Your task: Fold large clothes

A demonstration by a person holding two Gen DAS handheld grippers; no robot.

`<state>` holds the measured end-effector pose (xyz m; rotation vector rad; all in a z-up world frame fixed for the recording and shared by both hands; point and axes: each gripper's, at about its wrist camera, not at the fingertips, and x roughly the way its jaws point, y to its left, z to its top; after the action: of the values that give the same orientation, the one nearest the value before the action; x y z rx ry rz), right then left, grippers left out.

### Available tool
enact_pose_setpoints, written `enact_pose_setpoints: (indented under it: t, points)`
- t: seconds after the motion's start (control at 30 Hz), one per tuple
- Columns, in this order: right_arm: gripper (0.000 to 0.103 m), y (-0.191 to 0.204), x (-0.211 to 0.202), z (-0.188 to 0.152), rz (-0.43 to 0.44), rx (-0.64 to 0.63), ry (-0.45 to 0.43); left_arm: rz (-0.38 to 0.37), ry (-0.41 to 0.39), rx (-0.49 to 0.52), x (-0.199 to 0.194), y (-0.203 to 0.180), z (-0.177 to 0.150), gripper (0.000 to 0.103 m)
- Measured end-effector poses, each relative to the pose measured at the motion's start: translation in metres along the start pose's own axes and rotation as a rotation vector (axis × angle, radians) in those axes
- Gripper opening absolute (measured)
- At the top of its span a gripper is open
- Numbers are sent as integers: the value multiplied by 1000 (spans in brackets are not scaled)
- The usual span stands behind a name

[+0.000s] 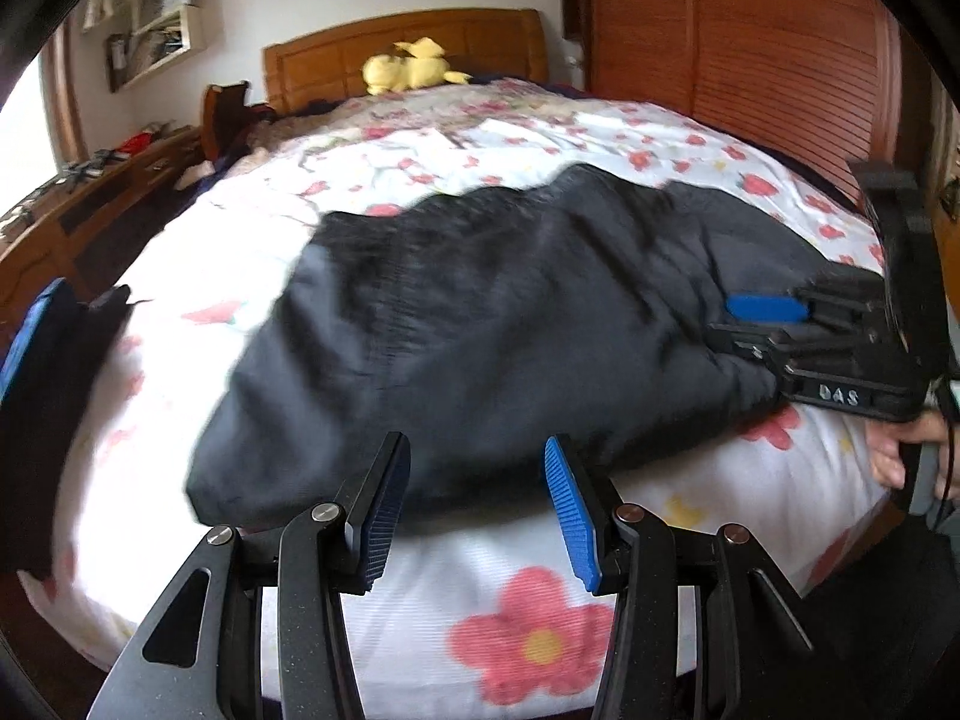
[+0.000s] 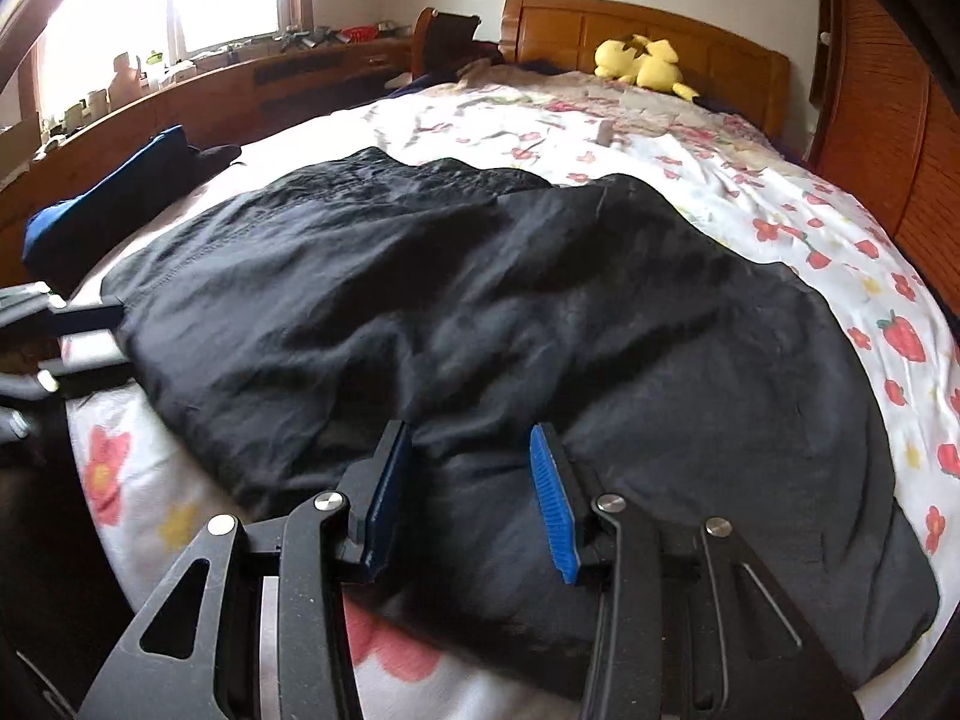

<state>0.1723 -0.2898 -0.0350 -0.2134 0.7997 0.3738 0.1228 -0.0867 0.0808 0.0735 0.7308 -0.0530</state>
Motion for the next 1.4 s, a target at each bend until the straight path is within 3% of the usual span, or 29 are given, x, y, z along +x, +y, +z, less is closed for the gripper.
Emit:
enact_pose_setpoints:
  t: [0.07, 0.17, 0.37, 0.67, 1.0, 1.03, 1.07, 1.1, 1.13, 1.17, 1.4]
  points:
    - [42, 0, -2, -6, -5, -6, -35, 40, -17, -18, -7, 14, -1, 49]
    - [42, 9, -1, 2, -46, -59, 4, 97, -12, -62, -13, 42, -1, 49]
    - [42, 6, 8, 12, -32, -54, 46, 168, 33, -101, -7, 82, -5, 49]
    - [42, 9, 14, 17, -58, -59, 56, 95, 95, -190, 9, 100, -21, 49]
    - [42, 8, 15, 16, -54, -58, 54, 86, 98, -204, 14, 98, -27, 50]
    - [42, 8, 15, 17, -53, -59, 54, 80, 101, -207, 16, 97, -27, 46]
    - [42, 8, 15, 17, -52, -58, 54, 63, 104, -207, 16, 96, -26, 33]
    - [42, 7, 15, 16, -47, -56, 54, 52, 110, -204, 17, 95, -24, 30]
    - [42, 7, 14, 17, -41, -54, 55, 72, 117, -188, 17, 92, -20, 18]
    - [42, 6, 14, 17, -36, -52, 56, 78, 119, -168, 16, 89, -15, 12]
    - [42, -7, -1, 16, 6, -26, 58, 46, -37, -58, -34, 46, 44, 8]
